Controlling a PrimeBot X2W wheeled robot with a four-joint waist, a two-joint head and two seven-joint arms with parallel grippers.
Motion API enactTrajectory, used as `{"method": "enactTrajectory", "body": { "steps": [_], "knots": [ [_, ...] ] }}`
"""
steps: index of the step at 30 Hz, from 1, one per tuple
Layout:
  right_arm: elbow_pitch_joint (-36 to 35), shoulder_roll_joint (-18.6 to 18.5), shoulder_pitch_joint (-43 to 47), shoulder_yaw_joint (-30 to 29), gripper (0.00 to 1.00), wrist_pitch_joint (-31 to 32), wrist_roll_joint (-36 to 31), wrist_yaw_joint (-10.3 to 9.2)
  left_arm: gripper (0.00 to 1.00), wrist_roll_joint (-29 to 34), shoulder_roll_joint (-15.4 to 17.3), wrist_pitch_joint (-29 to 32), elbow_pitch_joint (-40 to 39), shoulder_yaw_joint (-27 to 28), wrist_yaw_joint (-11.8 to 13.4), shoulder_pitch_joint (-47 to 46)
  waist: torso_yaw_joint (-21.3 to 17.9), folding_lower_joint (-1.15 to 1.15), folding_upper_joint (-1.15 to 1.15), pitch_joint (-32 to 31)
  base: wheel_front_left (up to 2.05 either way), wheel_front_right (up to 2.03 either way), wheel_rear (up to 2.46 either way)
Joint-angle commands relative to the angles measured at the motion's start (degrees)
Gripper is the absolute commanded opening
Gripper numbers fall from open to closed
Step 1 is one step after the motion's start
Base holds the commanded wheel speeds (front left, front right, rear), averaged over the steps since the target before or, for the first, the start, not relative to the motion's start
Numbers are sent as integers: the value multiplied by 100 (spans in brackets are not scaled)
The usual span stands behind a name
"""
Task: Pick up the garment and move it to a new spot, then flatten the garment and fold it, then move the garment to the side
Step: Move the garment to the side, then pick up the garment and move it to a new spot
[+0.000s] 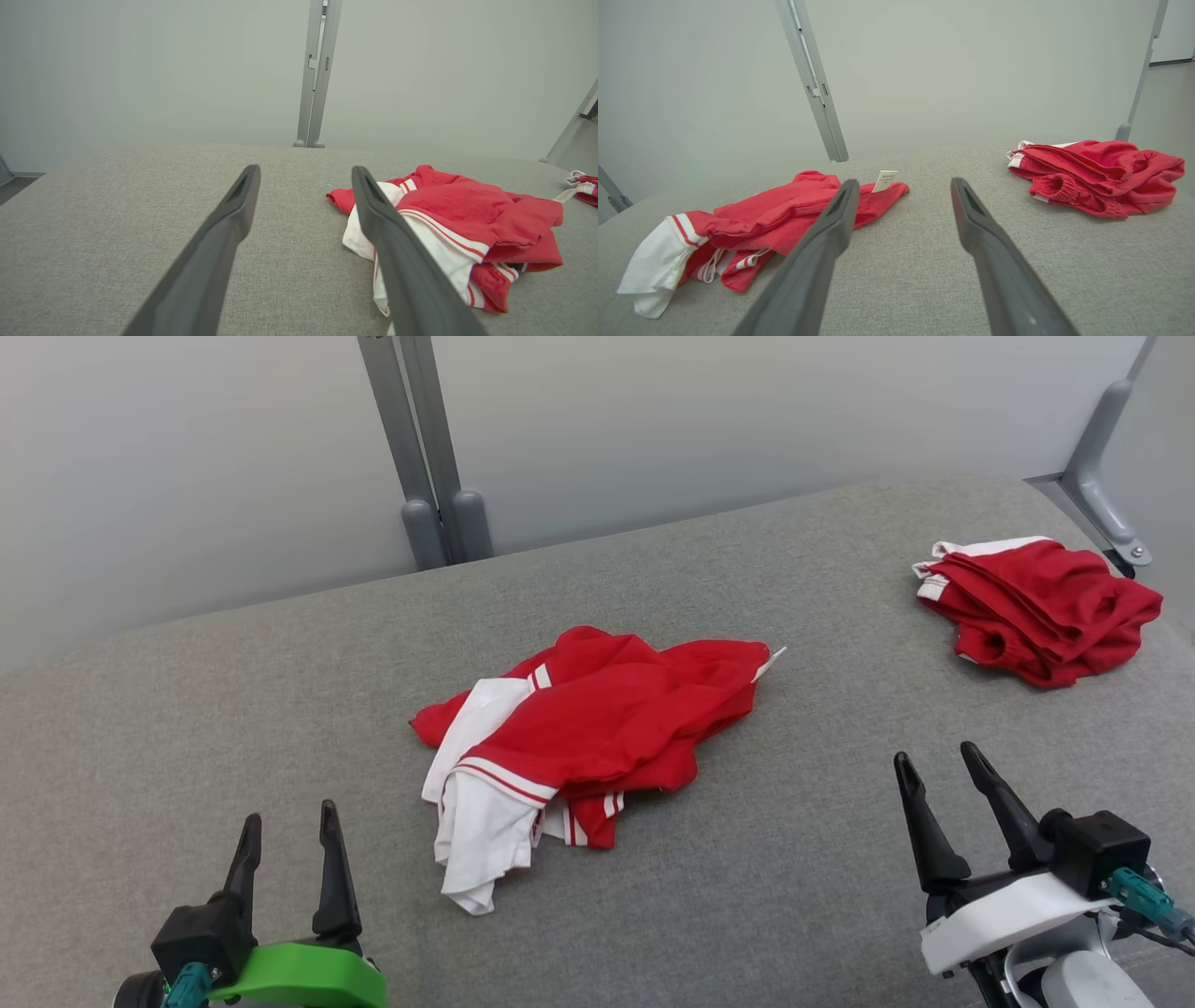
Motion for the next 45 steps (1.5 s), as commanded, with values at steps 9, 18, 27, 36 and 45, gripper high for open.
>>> {"method": "enactTrajectory", "body": {
  "steps": [9, 18, 27, 36, 45],
  "knots": [
    [285, -227, -210, 102, 100, -16, 25, 0, 100, 277, -216, -16, -103, 168, -273, -3, 193, 0, 0, 88, 0, 0, 0],
    [1498, -720, -1532, 383, 100, 1017, 1369, 0, 100, 450, -285, -16, -52, 185, -437, -180, 484, 0, 0, 420, 0, 0, 0],
    [2651, -927, -3198, 409, 100, 2335, 2845, 1, 100, 553, -330, -16, -31, 82, -535, -666, 964, 0, 0, 1056, 0, 0, 0],
    [4017, -1085, -4360, 488, 100, 3146, 3257, 1, 100, 532, -373, -17, -3, -35, -563, -1048, 1480, 0, 0, 1691, 0, 0, 0],
    [4709, -852, -4608, 508, 100, 4154, 3934, 1, 100, 404, -384, -16, 4, -133, -449, -1149, 1766, 0, 0, 1834, 0, 0, 0]
  ]
}}
